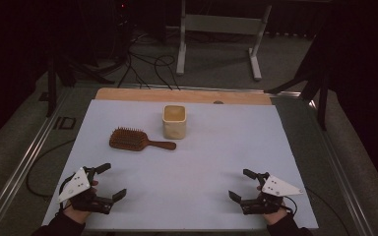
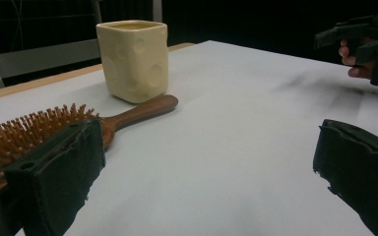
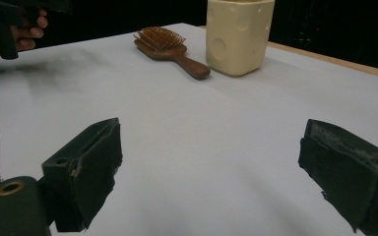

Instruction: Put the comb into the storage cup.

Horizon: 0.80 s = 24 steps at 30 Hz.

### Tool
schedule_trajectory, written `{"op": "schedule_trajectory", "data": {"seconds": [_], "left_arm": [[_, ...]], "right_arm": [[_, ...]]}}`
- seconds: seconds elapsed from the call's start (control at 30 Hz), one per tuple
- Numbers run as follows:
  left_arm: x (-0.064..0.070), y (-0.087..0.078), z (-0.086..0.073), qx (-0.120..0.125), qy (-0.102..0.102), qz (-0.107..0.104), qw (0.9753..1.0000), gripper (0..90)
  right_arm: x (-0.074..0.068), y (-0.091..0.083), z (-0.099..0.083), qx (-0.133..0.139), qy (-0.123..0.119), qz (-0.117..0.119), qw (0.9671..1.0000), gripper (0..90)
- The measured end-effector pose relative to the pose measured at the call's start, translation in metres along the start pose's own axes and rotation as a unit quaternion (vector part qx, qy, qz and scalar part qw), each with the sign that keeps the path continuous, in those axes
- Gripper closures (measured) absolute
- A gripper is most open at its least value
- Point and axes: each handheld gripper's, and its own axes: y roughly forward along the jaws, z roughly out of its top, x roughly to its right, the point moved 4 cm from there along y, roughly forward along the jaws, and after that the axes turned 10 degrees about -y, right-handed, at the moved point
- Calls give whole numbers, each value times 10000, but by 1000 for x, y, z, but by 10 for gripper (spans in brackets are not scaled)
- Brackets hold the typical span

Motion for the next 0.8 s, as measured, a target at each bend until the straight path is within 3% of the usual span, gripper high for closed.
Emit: {"op": "schedule_trajectory", "data": {"seconds": [0.13,0.37,0.8], "left_arm": [[0,0,0,3,-12,-4,10000,1],[0,3,-2,-126,60,-89,9999,1],[5,-5,1,-165,178,7,9997,1]], "right_arm": [[0,-3,-1,9,2,-104,9999,90],[-1,-1,-4,-207,-25,-35,9998,90],[-4,-3,3,-124,-73,-123,9998,95]]}}
